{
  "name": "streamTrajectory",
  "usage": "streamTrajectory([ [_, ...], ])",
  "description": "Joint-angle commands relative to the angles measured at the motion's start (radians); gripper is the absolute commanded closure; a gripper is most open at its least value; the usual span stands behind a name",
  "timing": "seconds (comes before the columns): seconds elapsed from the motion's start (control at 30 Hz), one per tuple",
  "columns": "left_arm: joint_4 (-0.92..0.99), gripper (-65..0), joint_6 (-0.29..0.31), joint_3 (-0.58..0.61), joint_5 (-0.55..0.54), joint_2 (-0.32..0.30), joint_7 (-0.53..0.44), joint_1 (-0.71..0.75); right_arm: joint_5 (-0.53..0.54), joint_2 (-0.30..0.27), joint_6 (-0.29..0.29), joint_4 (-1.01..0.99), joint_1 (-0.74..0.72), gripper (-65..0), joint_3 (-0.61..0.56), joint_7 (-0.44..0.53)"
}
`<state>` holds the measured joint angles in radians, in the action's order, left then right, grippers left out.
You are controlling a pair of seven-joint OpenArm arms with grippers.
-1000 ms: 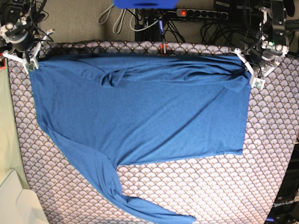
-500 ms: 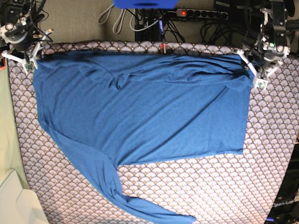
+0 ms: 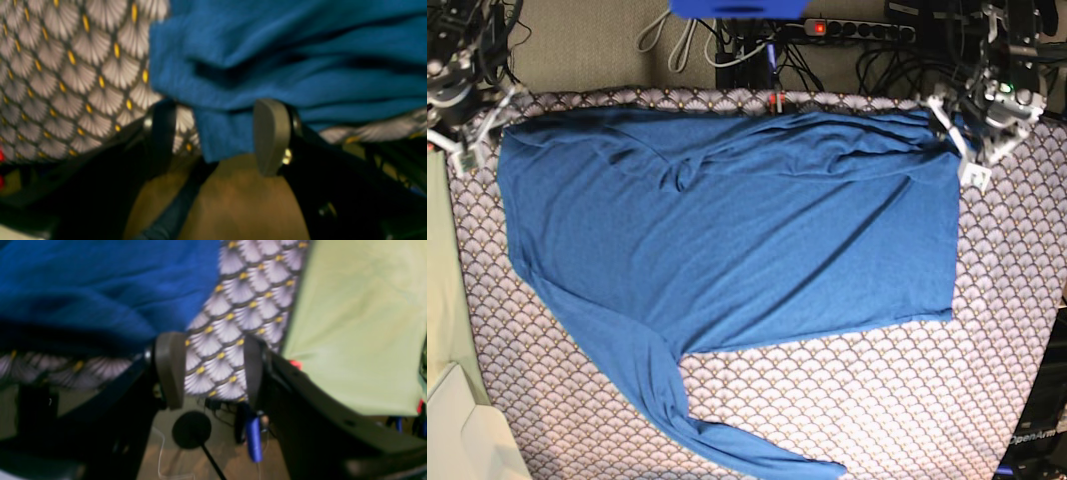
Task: Fold the T-shirt properly
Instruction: 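Open both grippers to release the corners and raise them, then move both grippers along the shirt's sides to its mid-body edges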
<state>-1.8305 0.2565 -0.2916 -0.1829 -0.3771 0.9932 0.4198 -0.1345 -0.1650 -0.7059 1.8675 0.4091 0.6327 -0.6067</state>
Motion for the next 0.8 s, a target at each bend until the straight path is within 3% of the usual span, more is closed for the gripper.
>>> streamTrajectory([
  [0.0, -0.034, -36.1, -0.007, -0.008, 0.006, -0.013, -0.015, -0.009, 0.006, -0.015, 0.008, 0.019, -0.023, -29.2, 0.016, 0.017],
  [0.27, -0.045, -35.9, -0.009, -0.011, 0.007, -0.013, -0.015, -0.065, 0.003, -0.017, 0.008, 0.017, -0.088, -29.2, 0.013, 0.015],
  [0.4, -0.005, -35.8, -0.003, -0.097, 0.001, 0.002, -0.023, -0.124, 0.002, -0.014, 0.008, 0.013, -0.155, -29.4, 0.002, 0.014],
  [0.5, 0.033, -35.8, -0.001, -0.189, -0.002, 0.045, -0.026, -0.197, -0.014, -0.020, 0.008, 0.008, -0.214, -29.4, -0.055, 0.003],
  [0.6, 0.078, -35.8, -0.001, -0.263, 0.004, 0.096, -0.015, -0.273, -0.098, -0.015, 0.008, -0.013, -0.292, -29.4, -0.136, -0.032],
  [0.77, 0.163, -35.8, -0.001, -0.242, 0.004, 0.106, -0.027, -0.362, -0.196, -0.012, 0.008, -0.168, -0.456, -29.4, -0.258, -0.058],
])
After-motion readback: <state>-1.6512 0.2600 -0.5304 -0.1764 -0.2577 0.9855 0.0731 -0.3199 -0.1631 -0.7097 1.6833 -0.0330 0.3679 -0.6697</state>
